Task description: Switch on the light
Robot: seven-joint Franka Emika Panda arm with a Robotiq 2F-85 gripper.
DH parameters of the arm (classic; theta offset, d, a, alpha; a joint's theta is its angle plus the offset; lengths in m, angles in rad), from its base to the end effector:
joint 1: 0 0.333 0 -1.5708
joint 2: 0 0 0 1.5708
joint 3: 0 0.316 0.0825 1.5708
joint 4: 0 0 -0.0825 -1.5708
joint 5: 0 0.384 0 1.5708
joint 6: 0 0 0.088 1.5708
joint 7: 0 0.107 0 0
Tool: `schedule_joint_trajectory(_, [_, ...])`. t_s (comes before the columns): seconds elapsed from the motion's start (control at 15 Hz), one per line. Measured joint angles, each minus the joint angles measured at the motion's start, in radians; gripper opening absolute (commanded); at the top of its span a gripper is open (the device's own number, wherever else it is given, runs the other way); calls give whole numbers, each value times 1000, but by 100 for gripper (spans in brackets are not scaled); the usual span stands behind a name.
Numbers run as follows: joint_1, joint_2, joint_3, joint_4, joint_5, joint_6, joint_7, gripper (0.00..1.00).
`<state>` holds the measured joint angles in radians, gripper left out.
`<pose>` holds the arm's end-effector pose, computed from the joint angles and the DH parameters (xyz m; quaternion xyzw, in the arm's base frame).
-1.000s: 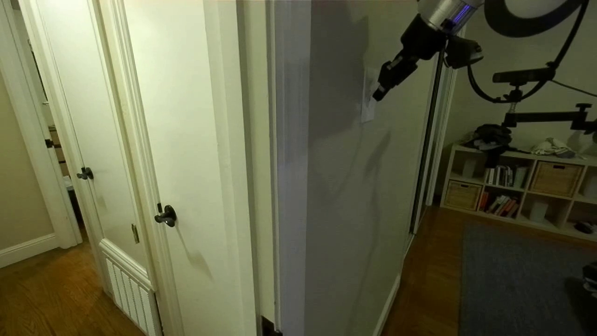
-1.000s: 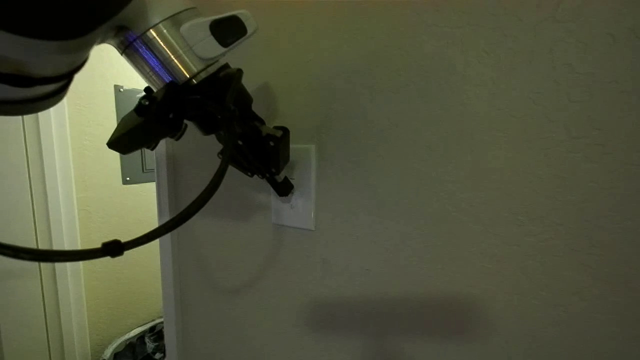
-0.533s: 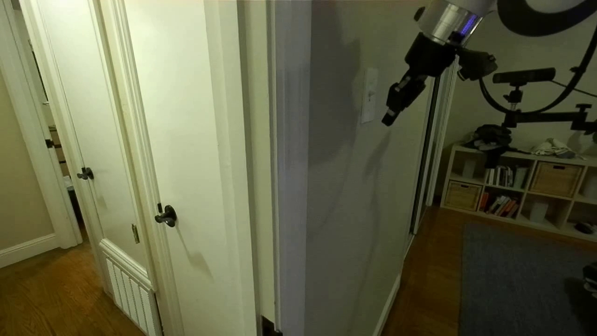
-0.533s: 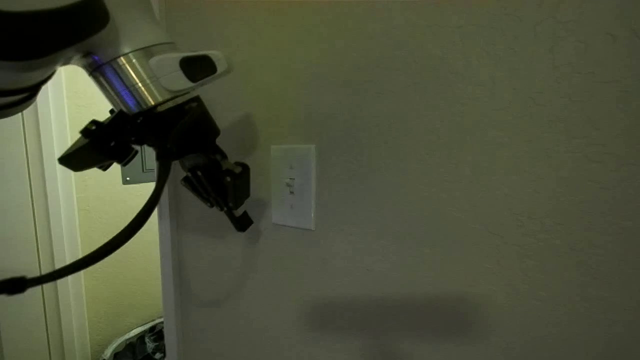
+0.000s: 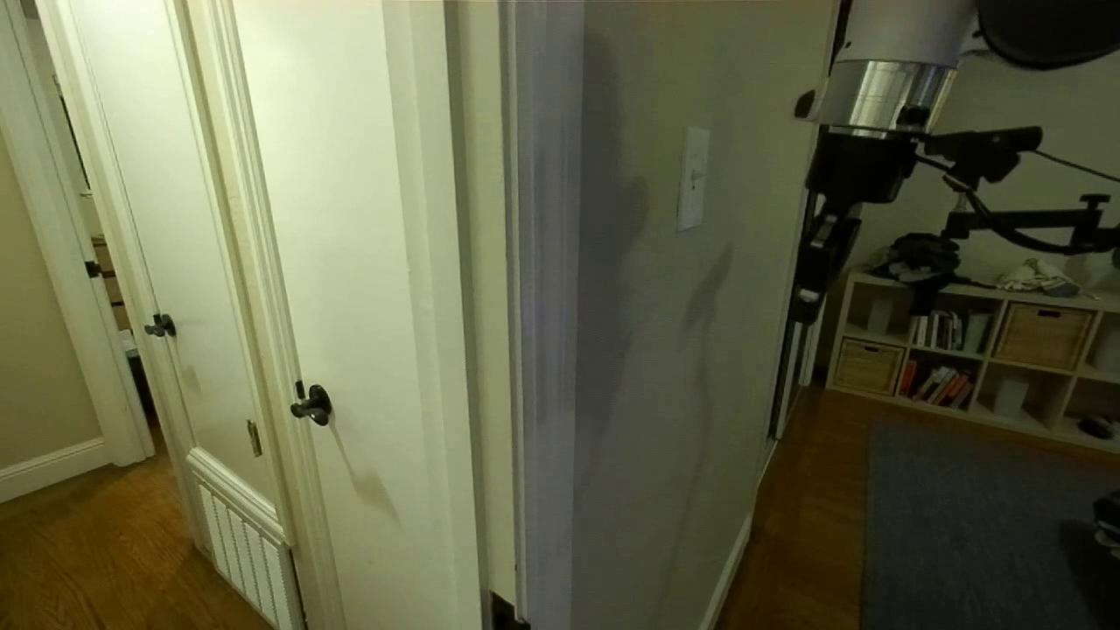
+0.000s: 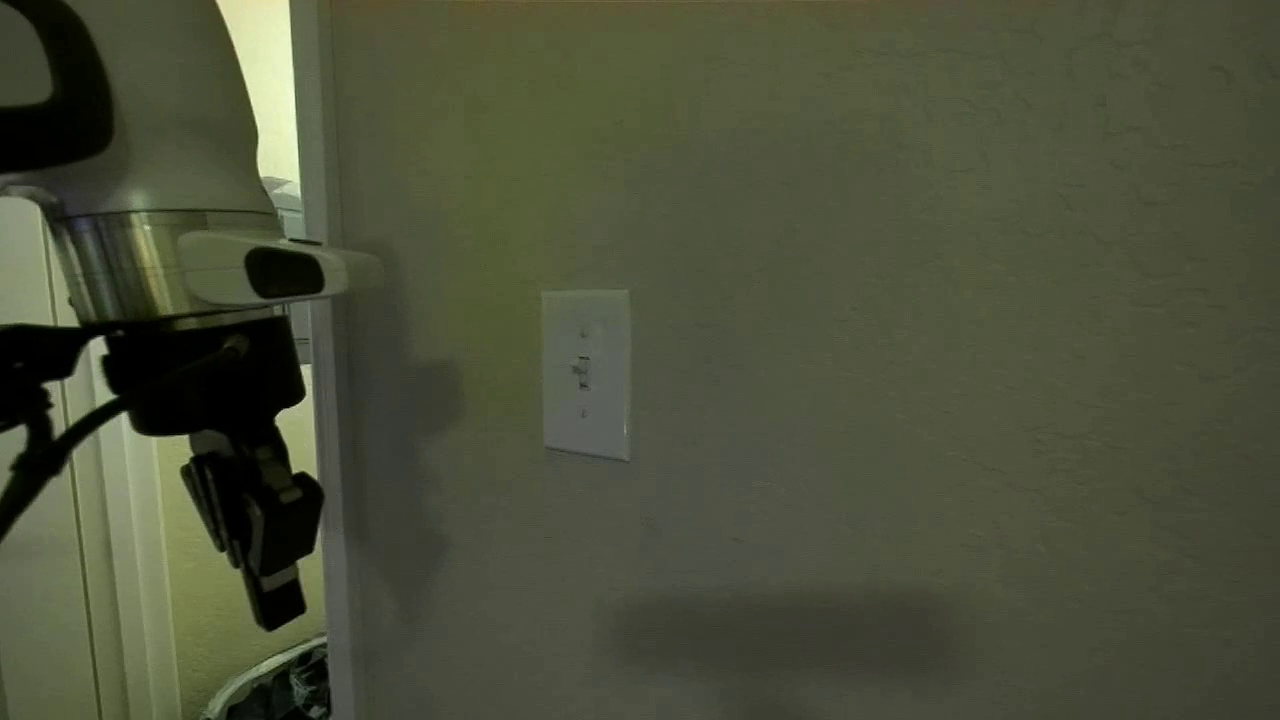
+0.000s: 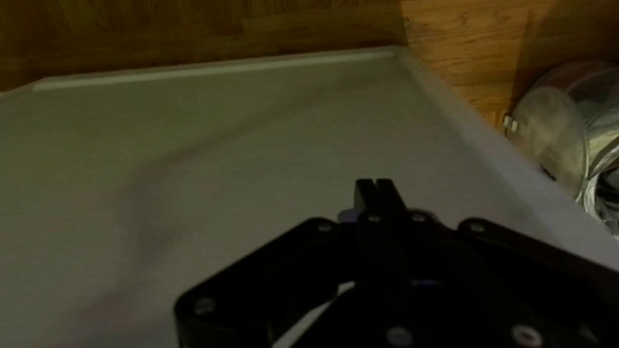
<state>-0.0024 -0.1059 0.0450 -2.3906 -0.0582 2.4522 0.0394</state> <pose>0.4970 0.0213 0.3760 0.9960 0.0225 0.0844 0.0193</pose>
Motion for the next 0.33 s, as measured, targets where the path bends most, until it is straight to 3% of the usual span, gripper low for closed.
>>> schedule_joint_trajectory(0.07, [5, -6, 0, -6, 8, -29, -5, 32])
schedule_joint_trajectory(0.13, [9, -13, 1, -12, 9, -50, -5, 13])
schedule_joint_trajectory(0.33, [16, -27, 1, -23, 9, -78, -5, 31])
